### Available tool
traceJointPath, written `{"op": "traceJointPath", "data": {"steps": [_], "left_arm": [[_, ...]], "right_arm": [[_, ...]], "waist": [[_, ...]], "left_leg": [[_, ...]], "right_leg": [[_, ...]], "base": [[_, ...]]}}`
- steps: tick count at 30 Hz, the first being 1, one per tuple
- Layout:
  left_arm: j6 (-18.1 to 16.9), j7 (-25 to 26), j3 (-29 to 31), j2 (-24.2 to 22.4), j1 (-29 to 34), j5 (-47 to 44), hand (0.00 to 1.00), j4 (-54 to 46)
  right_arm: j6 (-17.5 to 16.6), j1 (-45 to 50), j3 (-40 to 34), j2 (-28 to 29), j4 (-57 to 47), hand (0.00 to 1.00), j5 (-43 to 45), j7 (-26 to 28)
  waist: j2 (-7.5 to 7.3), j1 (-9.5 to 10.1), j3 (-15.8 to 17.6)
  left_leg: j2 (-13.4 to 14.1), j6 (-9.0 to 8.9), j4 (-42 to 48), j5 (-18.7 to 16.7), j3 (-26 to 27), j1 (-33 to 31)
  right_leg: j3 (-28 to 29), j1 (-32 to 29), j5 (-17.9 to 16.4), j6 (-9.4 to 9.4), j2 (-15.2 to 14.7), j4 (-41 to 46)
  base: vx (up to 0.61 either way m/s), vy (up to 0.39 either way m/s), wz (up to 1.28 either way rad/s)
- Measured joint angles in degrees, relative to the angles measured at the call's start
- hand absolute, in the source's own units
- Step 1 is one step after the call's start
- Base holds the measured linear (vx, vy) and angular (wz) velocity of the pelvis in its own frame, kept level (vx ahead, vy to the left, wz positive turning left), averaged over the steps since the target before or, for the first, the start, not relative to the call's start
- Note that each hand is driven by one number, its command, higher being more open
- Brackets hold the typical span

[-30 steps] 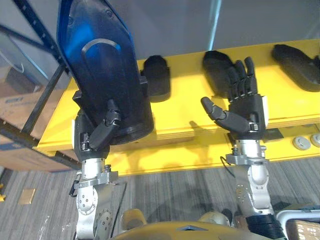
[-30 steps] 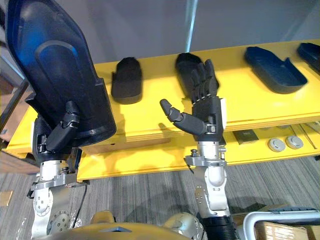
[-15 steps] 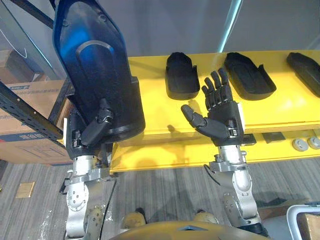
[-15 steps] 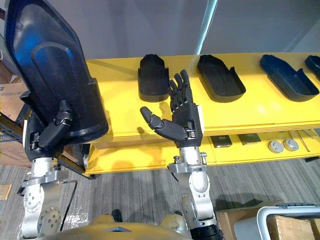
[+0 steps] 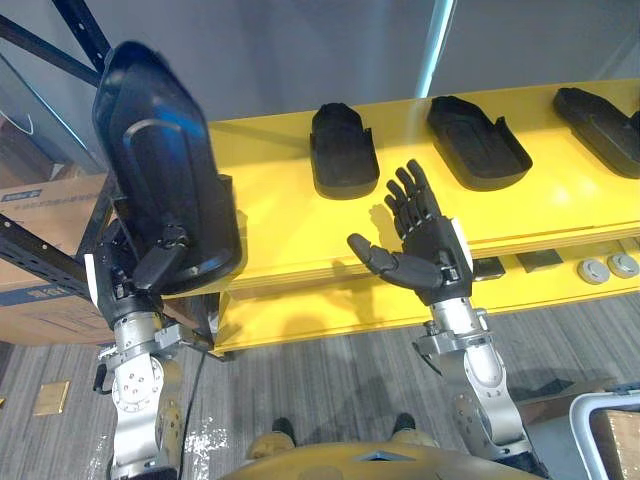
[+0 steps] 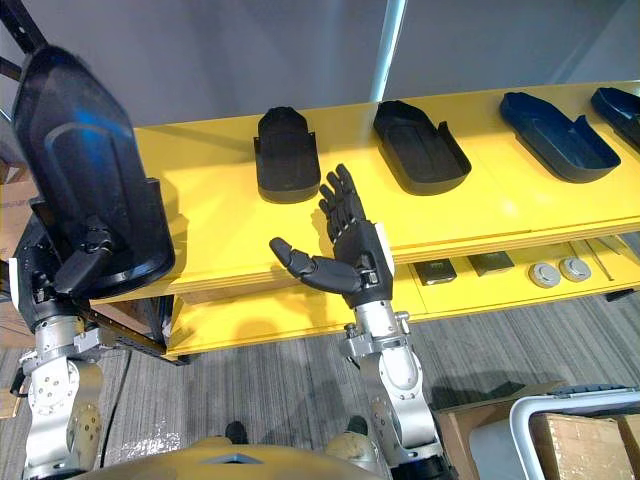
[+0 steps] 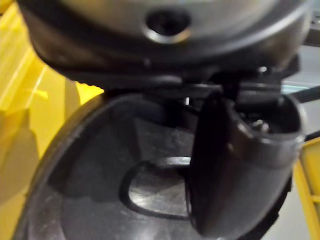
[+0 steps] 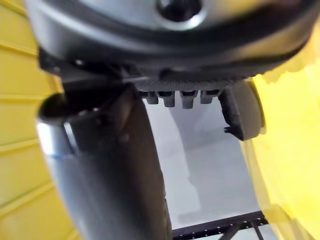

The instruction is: Walk over and take three plastic housings, then place them on the shelf

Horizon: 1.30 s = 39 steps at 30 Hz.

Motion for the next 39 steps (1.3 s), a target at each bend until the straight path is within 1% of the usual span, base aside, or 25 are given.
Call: {"op": "traceJointPath", "data": {"steps": [2, 5, 6, 7, 9, 12, 14, 17, 19, 21, 22, 24, 25, 27, 28, 32, 34, 35, 39], "left_arm": [[1.57, -0.13, 1.28, 2.88, -2.23, -0.10, 0.00, 4.56], [2.20, -1.05, 1.40, 5.92, -4.38, -0.73, 0.00, 9.92], [2.31, -2.30, 1.40, 7.54, -6.36, -2.40, 0.00, 13.47], [2.31, -2.89, 1.46, 8.10, -7.30, -2.97, 0.00, 14.81], [2.48, -6.24, 1.49, 10.75, -10.24, -7.15, 0.00, 20.28], [3.44, -8.70, 1.50, 11.68, -12.59, -9.14, 0.00, 24.08], [4.93, -11.18, 1.48, 12.27, -15.30, -10.88, 0.00, 27.96], [6.22, -12.49, 1.49, 13.51, -18.27, -11.53, 0.00, 32.84], [7.55, -12.53, 1.50, 14.49, -20.05, -12.08, 0.00, 35.68], [9.35, -12.50, 1.50, 14.69, -21.89, -13.65, 0.00, 37.01], [10.97, -12.47, 1.43, 14.69, -23.67, -14.46, 0.00, 37.82], [12.27, -12.05, 1.28, 14.69, -25.96, -15.75, 0.00, 38.94], [12.36, -11.19, 1.27, 14.69, -27.08, -15.78, 0.00, 39.05], [13.24, -9.99, 1.28, 14.81, -29.27, -15.79, 0.00, 39.27], [13.51, -9.04, 1.28, 14.90, -30.59, -15.79, 1.00, 39.56], [16.18, -7.43, 1.22, 16.15, -34.72, -15.78, 1.00, 40.12], [16.86, -6.70, 1.22, 16.52, -35.37, -15.79, 1.00, 40.19], [18.06, -5.67, 1.25, 16.63, -36.38, -15.78, 1.00, 40.61], [20.44, -4.36, 1.25, 17.38, -37.59, -15.72, 1.00, 40.73]], "right_arm": [[0.74, 0.42, 0.91, -0.27, 0.74, 1.00, 0.03, 1.06], [1.37, 0.48, 2.24, -1.89, 0.80, 1.00, 0.07, 1.58], [1.53, 0.48, 2.64, -2.71, 0.80, 1.00, 0.06, 2.15], [1.53, 0.48, 2.78, -3.08, 0.80, 1.00, 0.07, 2.32], [1.68, 0.30, 3.86, -4.78, 0.81, 1.00, 0.07, 2.82], [1.97, 0.20, 4.30, -5.78, 0.81, 1.00, 0.08, 3.65], [2.28, -0.04, 4.39, -6.69, 0.82, 1.00, 0.67, 4.15], [3.04, -1.36, 5.46, -7.21, 0.81, 1.00, 1.89, 4.70], [3.28, -2.27, 6.80, -7.31, 0.67, 1.00, 2.48, 5.41], [4.41, -2.77, 9.13, -7.32, 0.32, 1.00, 2.59, 6.28], [5.06, -2.87, 10.57, -7.32, -0.09, 1.00, 2.56, 6.51], [6.10, -3.25, 12.20, -7.43, -2.16, 1.00, 2.37, 6.52], [6.33, -3.33, 13.15, -7.49, -4.07, 1.00, 2.37, 6.51], [6.38, -3.98, 14.09, -7.50, -6.26, 1.00, 2.30, 6.45], [6.38, -5.12, 14.87, -7.51, -7.28, 1.00, 2.29, 6.36], [6.47, -7.92, 15.58, -7.52, -10.06, 1.00, 2.29, 5.34], [6.48, -7.96, 15.54, -7.52, -10.37, 1.00, 2.30, 4.92], [6.68, -7.86, 15.48, -7.62, -10.36, 1.00, 2.30, 4.51], [6.73, -7.82, 15.53, -7.73, -10.36, 1.00, 2.35, 4.28]], "waist": [[0.14, -0.45, -0.04], [0.38, -0.87, -0.06], [0.62, -0.86, -0.05], [0.74, -0.86, -0.04], [1.44, -0.92, -0.05], [2.42, -1.04, 0.01], [3.33, -1.16, 0.08], [4.05, -1.87, 0.25], [4.59, -2.53, 0.56], [5.01, -2.56, 0.81], [5.18, -2.71, 1.04], [5.47, -2.72, 1.84], [5.61, -2.80, 1.95], [5.61, -2.78, 3.20], [5.50, -2.81, 3.62], [5.14, -3.43, 4.83], [5.10, -3.48, 4.95], [5.11, -3.77, 5.04], [5.09, -3.94, 5.10]], "left_leg": [[-0.05, 0.02, -0.40, 0.38, 0.18, 0.01], [-0.05, 0.02, -0.40, 0.42, 0.43, 0.06], [-0.05, 0.05, -0.40, 0.48, 0.77, 0.10], [-0.05, 0.06, -0.40, 0.51, 0.91, 0.09], [-0.04, 0.14, -0.39, 0.62, 1.40, 0.04], [-0.05, 0.20, -0.39, 0.70, 1.57, 0.05], [-0.05, 0.30, -0.39, 1.01, 1.61, 0.00], [0.11, 0.28, -0.39, 1.31, 1.77, -0.01], [0.28, 0.25, -0.39, 1.45, 2.30, -0.02], [0.43, 0.21, -0.39, 1.62, 3.20, -0.51], [0.45, 0.27, -0.39, 1.87, 3.15, -1.22], [0.44, 0.39, -0.41, 2.18, 3.20, -2.14], [0.45, 0.59, -0.43, 2.48, 3.15, -3.14], [0.36, 0.63, -0.44, 2.76, 3.08, -3.40], [0.22, 0.61, -0.45, 2.91, 3.07, -3.88], [0.04, 0.53, -0.41, 3.13, 3.13, -5.20], [-0.04, 0.54, -0.41, 3.17, 3.39, -5.28], [-0.20, 0.55, -0.39, 3.18, 3.58, -5.09], [-0.27, 0.47, -0.40, 3.12, 4.66, -4.48]], "right_leg": [[0.18, 0.03, 0.58, 0.01, 0.17, -0.78], [0.53, -0.08, 0.76, 0.01, 0.19, -0.88], [0.79, -0.27, 0.91, -0.01, 0.20, -0.88], [0.87, -0.38, 0.96, 0.01, 0.20, -0.87], [1.58, -0.82, 1.22, -0.07, 0.24, -0.87], [2.19, -1.17, 1.27, -0.05, 0.24, -0.71], [2.28, -1.33, 1.29, -0.04, 0.22, -0.59], [2.53, -1.56, 1.25, -0.10, 0.36, -0.45], [2.98, -1.91, 1.17, -0.22, 0.42, -0.11], [3.62, -3.45, 0.83, -0.68, 0.41, 0.99], [3.54, -4.32, 0.65, -0.80, 0.27, 1.74], [3.57, -5.94, 0.10, -0.84, -0.12, 3.35], [3.60, -7.47, -0.17, -0.96, -0.44, 4.64], [3.69, -8.41, -0.57, -0.97, -0.90, 6.33], [3.81, -9.47, -1.16, -1.22, -1.50, 7.69], [3.91, -11.33, -1.86, -1.22, -1.96, 9.74], [4.14, -11.70, -1.79, -1.11, -2.22, 10.10], [4.46, -11.70, -1.81, -0.91, -2.36, 10.62], [5.30, -11.82, -1.85, -0.90, -2.46, 10.78]], "base": [[-0.04, 0.001, -0.04], [-0.04, 0.004, -0.08], [-0.04, 0.009, -0.10], [-0.04, 0.007, -0.13], [-0.03, 0.004, -0.11], [-0.02, 0.003, -0.08], [-0.03, -0.004, -0.02], [-0.04, -0.012, -0.04], [-0.06, -0.008, -0.09], [-0.07, -0.006, -0.15], [-0.05, -0.005, -0.05], [-0.05, -0.005, 0.04], [-0.06, -0.013, 0.07], [-0.04, -0.006, 0.06], [-0.06, 0.006, 0.06], [-0.03, -0.006, 0.07], [0.01, 0.006, -0.02], [0.02, 0.012, -0.03], [0.02, 0.010, -0.08]]}}
